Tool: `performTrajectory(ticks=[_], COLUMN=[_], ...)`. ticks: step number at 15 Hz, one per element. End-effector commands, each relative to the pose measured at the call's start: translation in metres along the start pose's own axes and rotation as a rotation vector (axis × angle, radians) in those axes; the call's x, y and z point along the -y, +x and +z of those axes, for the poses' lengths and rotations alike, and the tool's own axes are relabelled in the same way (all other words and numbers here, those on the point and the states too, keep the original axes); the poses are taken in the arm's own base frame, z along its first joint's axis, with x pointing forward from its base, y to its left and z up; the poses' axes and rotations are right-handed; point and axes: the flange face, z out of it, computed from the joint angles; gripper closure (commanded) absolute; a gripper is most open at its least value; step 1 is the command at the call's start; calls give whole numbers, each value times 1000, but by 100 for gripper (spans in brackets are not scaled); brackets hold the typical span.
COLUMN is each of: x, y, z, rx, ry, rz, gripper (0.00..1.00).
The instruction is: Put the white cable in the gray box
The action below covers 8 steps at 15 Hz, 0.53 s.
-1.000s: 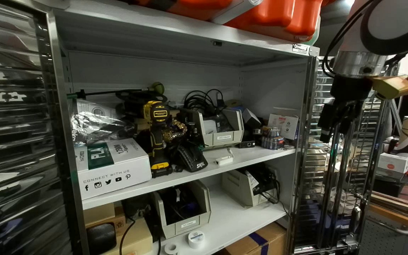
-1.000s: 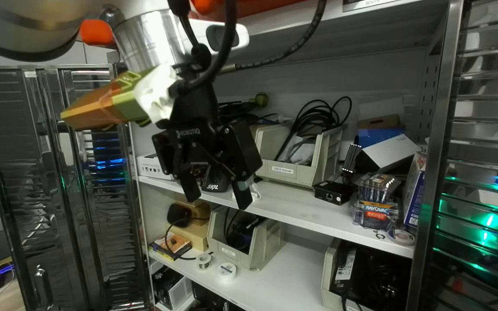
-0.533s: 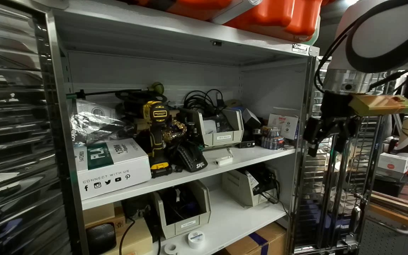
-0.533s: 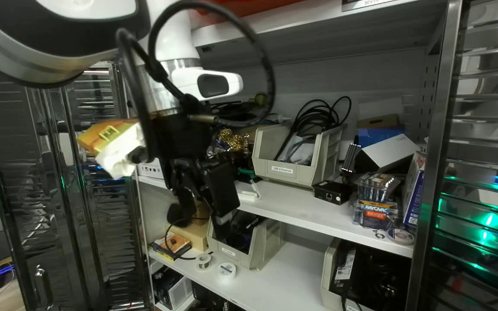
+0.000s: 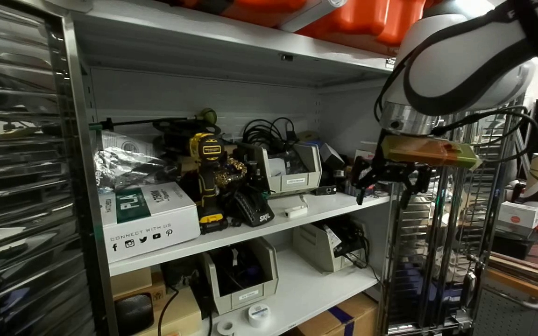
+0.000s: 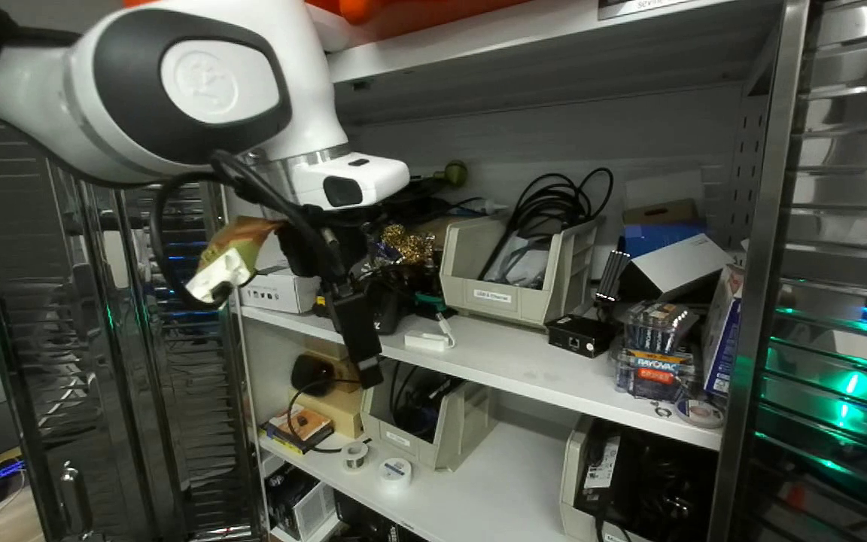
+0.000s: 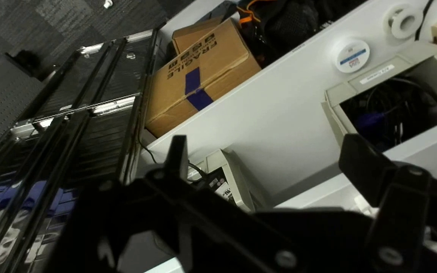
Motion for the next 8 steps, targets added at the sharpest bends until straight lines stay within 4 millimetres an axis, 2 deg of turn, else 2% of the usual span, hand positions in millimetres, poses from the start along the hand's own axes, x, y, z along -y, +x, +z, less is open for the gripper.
performTrajectory(ticks=[1,8], x=[33,101], y=[40,90], z=[10,29], rx=[-39,-60], ry=[35,41], rz=[113,181], gripper=[0,0])
